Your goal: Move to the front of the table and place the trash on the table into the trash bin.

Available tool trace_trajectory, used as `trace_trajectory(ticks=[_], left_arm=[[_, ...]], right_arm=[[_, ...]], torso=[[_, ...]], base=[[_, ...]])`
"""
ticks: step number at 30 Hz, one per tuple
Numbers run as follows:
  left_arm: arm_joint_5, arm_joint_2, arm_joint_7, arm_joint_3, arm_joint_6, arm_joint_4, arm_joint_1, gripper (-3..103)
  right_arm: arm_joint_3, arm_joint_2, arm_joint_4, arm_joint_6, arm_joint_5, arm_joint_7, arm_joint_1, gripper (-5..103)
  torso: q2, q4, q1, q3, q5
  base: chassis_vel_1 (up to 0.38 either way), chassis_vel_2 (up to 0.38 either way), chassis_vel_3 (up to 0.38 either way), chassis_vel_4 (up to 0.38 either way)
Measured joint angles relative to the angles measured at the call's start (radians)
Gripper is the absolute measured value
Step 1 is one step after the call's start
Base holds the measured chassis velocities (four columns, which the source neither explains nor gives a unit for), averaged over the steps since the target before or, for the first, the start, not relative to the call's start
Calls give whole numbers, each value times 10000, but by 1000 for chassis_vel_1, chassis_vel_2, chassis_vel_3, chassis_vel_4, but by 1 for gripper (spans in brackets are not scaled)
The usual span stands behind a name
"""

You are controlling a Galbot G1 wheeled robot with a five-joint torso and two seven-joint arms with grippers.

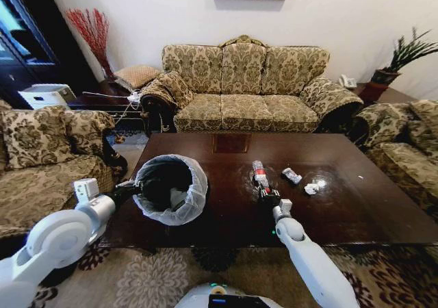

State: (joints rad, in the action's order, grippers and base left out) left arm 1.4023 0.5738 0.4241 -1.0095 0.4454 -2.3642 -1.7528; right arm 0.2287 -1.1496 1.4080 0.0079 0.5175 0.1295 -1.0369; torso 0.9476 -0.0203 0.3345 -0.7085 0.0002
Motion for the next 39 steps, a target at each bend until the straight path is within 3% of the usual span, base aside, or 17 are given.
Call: trace_trajectory(ticks=[4, 8, 9, 12, 15, 16, 18, 20, 21, 23, 29, 33, 35, 37, 39], left_arm=[[0, -15, 0, -41, 0, -46, -26, 0], [9, -122, 26, -113, 13, -83, -94, 0], [9, -122, 26, -113, 13, -83, -94, 0], [62, -327, 155, -119, 245, -87, -148, 0], [156, -530, 219, -45, 336, -90, -120, 0], [257, -679, 250, -13, 395, -102, -106, 0], [312, -727, 282, -29, 415, -131, -109, 0], [416, -820, 338, -178, 476, -291, -107, 0], [416, -820, 338, -178, 476, -291, -107, 0], [519, -875, 392, -236, 516, -376, -76, 0], [545, -891, 420, -248, 530, -378, -64, 0], [546, -872, 419, -248, 532, -365, -49, 0], [546, -866, 419, -248, 532, -359, -47, 0], [546, -845, 409, -244, 532, -348, -43, 0], [546, -842, 406, -243, 532, -344, -41, 0]], right_arm=[[185, 64, 833, 298, 357, -124, -123, 25], [311, 116, 3514, 721, 654, -633, -220, 25], [311, 116, 3514, 721, 654, -633, -220, 25], [-476, 145, 5988, 477, 1342, -1211, 237, 25], [-971, 114, 6772, 412, 1471, -1617, 519, 25], [-1665, 108, 7254, 315, 1510, -1947, 765, 25], [-2138, 107, 7486, 233, 1512, -2084, 890, 25], [-3317, 163, 7717, 159, 1205, -2405, 912, 25], [-3317, 163, 7717, 159, 1205, -2405, 912, 25], [-4081, 213, 7670, 346, 507, -2838, 636, 25], [-4577, 247, 7490, 577, -340, -3131, 290, 22], [-4560, 343, 7433, 694, -613, -3200, 215, 36], [-4550, 355, 7434, 701, -622, -3201, 207, 36], [-4510, 395, 7432, 739, -681, -3200, 180, 52], [-4502, 403, 7428, 755, -703, -3200, 173, 57]], torso=[[0, 1, 1, -1, -1], [0, 2, 0, 0, -5], [0, 2, 0, 0, -5], [0, -1, 0, 0, -7], [1, -3, 0, 1, -8], [1, 0, 0, 0, -7], [0, 0, 0, -1, -4], [1, -1, 0, -1, 0], [1, -1, 0, -1, 0], [1, 1, 0, 0, -1], [1, 0, 0, 0, -2], [1, 1, 0, 0, -2], [1, 1, 0, 0, -2], [1, 0, 0, 0, -2], [1, 0, 0, 0, -2]], base=[[0, 0, 0, 0], [0, 0, 0, 0], [0, 0, 0, 0], [0, 0, 0, 0], [0, 0, 0, 0], [0, 0, 0, 0], [0, 0, 0, 0], [0, 0, 0, 0], [0, 0, 0, 0], [0, 0, 0, 0], [0, 0, 0, 0], [0, 0, 0, 0], [0, 0, 0, 0], [0, 0, 0, 0], [0, 0, 0, 0]])
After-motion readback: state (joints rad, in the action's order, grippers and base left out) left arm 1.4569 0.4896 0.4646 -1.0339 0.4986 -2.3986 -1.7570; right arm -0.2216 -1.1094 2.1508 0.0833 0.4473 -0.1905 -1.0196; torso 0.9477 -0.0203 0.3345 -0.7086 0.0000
